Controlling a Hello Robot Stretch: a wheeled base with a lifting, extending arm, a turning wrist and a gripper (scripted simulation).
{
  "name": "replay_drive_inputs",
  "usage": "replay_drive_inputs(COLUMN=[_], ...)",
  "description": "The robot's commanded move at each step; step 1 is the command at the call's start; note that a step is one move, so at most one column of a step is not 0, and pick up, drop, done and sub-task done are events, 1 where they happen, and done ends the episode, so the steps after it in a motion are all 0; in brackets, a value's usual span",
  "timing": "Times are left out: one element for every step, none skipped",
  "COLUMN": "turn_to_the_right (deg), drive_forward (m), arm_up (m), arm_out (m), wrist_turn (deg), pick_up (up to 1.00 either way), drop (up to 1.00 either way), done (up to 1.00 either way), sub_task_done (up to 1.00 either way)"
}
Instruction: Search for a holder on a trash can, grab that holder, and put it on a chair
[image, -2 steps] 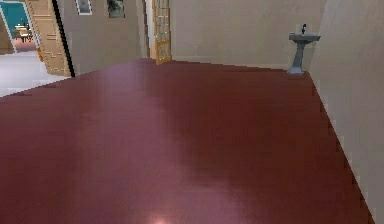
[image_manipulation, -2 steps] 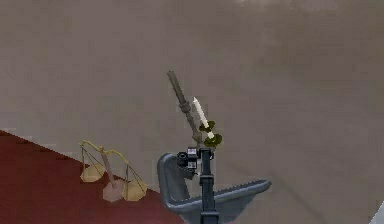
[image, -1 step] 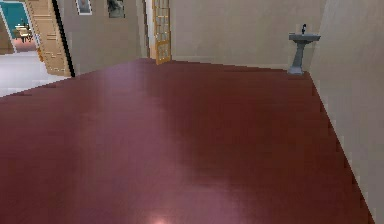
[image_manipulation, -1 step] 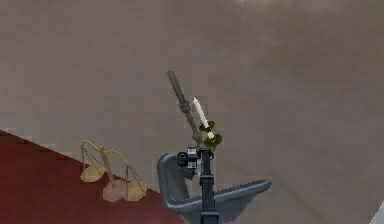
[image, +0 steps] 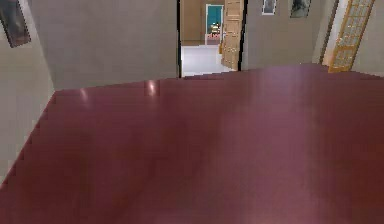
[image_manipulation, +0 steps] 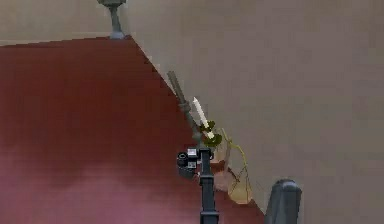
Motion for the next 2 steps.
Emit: replay_drive_inputs(turn_to_the_right=[-21.0,0.0], drive_forward=[0.00,0.20], arm_up=[0.00,0.00], arm_out=[0.00,0.00], wrist_turn=[0.0,0.0], pick_up=[0.00,0.00], drop=[0.00,0.00], done=[0.00,0.00], sub_task_done=[0.00,0.00])
